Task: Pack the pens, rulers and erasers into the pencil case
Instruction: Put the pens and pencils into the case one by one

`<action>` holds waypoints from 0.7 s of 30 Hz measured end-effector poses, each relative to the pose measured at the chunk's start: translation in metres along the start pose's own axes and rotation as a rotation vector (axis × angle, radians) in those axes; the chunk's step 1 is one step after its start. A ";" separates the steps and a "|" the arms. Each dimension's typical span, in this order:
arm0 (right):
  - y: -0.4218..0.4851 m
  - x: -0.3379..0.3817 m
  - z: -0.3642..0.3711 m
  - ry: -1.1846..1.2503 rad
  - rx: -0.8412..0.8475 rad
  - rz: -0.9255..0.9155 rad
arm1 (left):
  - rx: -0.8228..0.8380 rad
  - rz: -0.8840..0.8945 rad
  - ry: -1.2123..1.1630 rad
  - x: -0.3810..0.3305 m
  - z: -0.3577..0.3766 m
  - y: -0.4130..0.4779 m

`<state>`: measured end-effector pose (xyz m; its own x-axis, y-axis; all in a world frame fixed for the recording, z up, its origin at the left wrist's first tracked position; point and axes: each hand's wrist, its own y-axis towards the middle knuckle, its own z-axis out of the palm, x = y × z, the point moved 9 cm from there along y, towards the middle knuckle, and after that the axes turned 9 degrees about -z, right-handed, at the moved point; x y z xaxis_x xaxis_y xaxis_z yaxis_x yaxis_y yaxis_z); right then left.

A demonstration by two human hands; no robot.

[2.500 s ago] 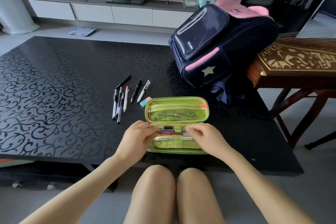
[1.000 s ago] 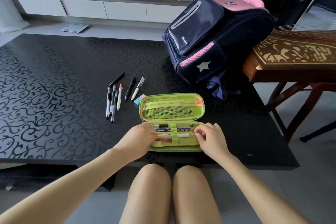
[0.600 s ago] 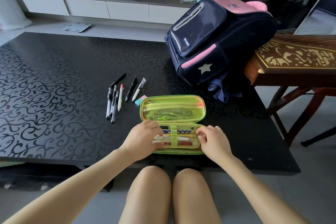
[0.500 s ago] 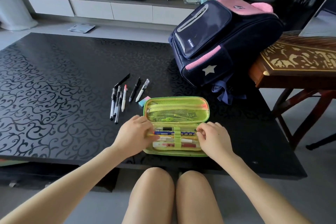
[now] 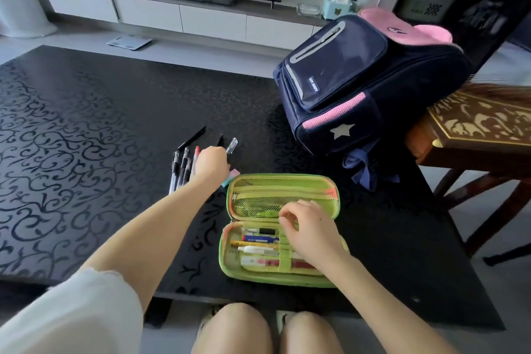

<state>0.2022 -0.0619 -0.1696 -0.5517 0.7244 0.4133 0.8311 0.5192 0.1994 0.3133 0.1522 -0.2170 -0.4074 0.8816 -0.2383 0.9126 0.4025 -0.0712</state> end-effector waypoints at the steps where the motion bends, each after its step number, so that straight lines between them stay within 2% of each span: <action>1: -0.002 -0.002 -0.001 -0.006 0.000 -0.001 | 0.015 -0.011 0.044 -0.003 0.002 0.001; 3: -0.006 -0.007 -0.005 -0.034 -0.012 -0.009 | 0.004 -0.014 0.045 -0.008 -0.002 -0.001; 6: -0.014 -0.012 -0.016 -0.043 -0.077 0.001 | -0.082 0.074 -0.193 -0.011 -0.023 -0.018; 8: -0.020 -0.013 -0.027 -0.025 -0.147 0.017 | -0.041 0.265 -0.332 -0.022 -0.034 -0.054; 11: -0.033 -0.017 -0.042 0.000 -0.227 0.024 | 0.097 0.571 -0.359 -0.037 -0.033 -0.138; 14: -0.048 -0.021 -0.035 0.039 -0.147 0.044 | 0.183 0.743 -0.316 -0.036 -0.005 -0.195; 21: -0.071 -0.018 0.005 0.052 0.122 0.042 | 0.256 0.677 -0.230 -0.036 0.025 -0.201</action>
<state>0.1526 -0.1100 -0.1956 -0.5095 0.7236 0.4656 0.8369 0.5426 0.0724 0.1456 0.0334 -0.2182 0.2357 0.8311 -0.5038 0.9517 -0.3024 -0.0537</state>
